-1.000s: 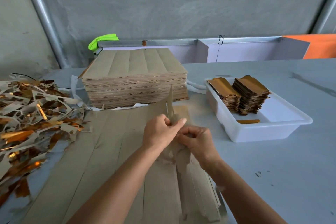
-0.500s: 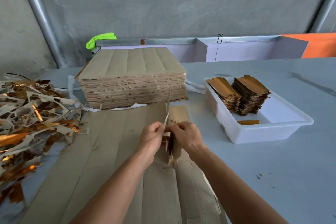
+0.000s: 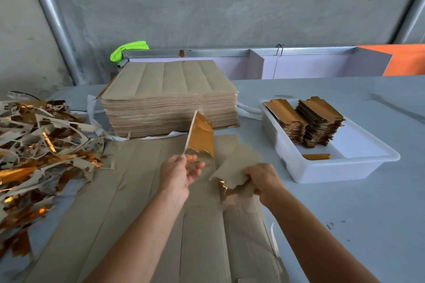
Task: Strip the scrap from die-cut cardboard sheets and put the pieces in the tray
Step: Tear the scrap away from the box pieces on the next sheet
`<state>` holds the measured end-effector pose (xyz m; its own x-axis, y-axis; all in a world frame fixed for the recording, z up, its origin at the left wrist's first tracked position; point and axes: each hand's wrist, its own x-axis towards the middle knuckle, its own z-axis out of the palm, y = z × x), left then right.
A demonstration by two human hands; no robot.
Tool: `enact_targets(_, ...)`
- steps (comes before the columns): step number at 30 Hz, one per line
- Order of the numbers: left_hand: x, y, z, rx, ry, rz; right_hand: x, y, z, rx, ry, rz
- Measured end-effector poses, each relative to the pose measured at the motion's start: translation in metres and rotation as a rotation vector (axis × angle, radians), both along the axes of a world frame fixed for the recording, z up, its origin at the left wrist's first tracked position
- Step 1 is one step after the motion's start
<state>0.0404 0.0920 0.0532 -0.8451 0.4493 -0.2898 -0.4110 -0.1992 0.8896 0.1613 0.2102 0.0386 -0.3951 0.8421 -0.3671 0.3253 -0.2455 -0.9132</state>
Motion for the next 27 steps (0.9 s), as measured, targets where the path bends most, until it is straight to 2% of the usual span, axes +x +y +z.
enact_targets(3, -0.010, -0.004, -0.001, -0.032, 0.041, 0.079, 0.007, 0.003, 0.002, -0.006, 0.075, -0.071)
enact_targets(6, -0.016, -0.010, -0.002, -0.124, 0.237, 0.115, 0.012, 0.010, 0.006, 0.157, 0.063, -0.080)
enact_targets(9, -0.017, -0.014, 0.003, -0.084, 0.365, 0.070, 0.009, 0.013, 0.014, 0.352, 0.047, -0.010)
enact_targets(12, -0.019, -0.012, 0.009, 0.034, 0.352, -0.038, -0.006, 0.017, 0.026, 0.693, -0.177, 0.220)
enact_targets(15, -0.021, -0.005, 0.013, 0.131, 0.323, -0.125, -0.029, 0.015, 0.038, 0.784, -0.270, 0.272)
enact_targets(22, -0.025, 0.007, 0.024, 0.267, 0.302, -0.291, -0.071, -0.001, 0.044, 0.998, -0.122, 0.545)
enact_targets(27, -0.028, 0.014, 0.019, 0.209, 0.354, -0.252, -0.085, -0.005, 0.037, 1.096, -0.129, 0.413)
